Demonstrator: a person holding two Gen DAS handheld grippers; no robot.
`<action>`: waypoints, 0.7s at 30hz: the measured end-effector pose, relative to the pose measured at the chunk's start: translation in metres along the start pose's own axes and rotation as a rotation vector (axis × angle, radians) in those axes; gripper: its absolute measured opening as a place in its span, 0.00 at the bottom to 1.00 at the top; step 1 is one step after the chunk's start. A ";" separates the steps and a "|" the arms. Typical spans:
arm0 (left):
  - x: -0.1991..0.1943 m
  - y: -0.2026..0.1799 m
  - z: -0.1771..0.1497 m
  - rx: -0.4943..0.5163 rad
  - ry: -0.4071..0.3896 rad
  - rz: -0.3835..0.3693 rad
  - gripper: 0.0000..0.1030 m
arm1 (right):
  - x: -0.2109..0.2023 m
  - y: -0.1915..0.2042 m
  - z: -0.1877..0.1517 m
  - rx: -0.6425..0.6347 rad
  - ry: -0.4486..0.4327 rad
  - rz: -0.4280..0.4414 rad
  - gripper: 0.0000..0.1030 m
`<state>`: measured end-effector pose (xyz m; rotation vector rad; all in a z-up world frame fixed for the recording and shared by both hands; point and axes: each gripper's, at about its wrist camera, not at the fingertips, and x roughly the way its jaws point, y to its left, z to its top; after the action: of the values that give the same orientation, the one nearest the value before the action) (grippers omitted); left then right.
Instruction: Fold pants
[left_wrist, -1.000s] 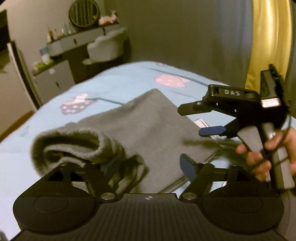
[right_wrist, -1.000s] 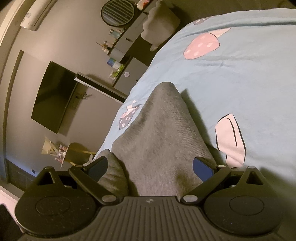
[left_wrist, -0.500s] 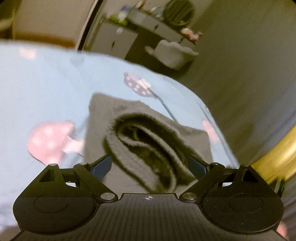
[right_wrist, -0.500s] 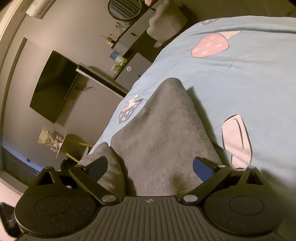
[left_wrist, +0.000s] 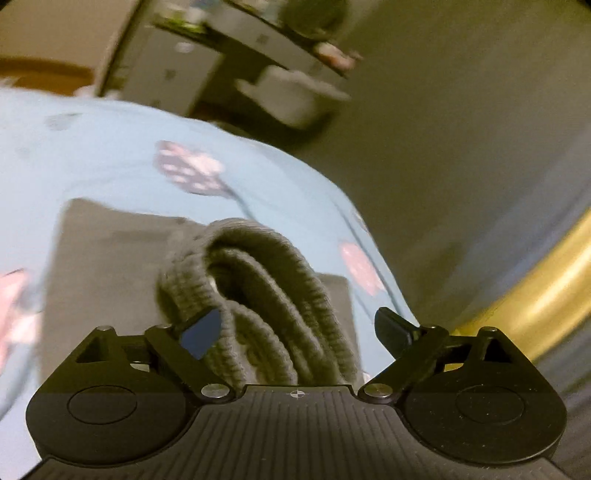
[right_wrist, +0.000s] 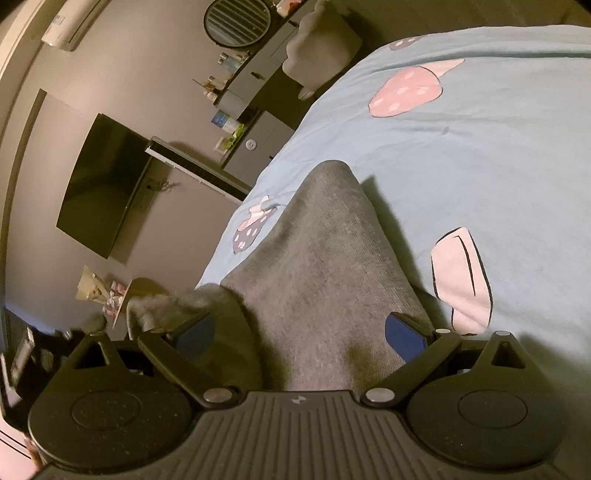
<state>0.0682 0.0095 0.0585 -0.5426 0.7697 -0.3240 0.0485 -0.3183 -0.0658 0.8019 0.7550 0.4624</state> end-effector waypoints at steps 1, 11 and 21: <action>0.010 -0.002 0.000 -0.014 0.022 0.010 0.90 | -0.001 0.000 0.000 0.002 -0.001 0.000 0.96; -0.019 0.026 -0.021 -0.139 0.031 0.101 0.91 | -0.002 0.004 0.000 -0.027 -0.005 0.010 0.96; -0.057 0.074 -0.087 -0.057 -0.072 0.475 0.93 | 0.016 0.023 0.004 0.002 0.033 0.081 0.95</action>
<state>-0.0280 0.0665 -0.0023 -0.4064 0.8139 0.1563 0.0597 -0.2959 -0.0530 0.8304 0.7555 0.5492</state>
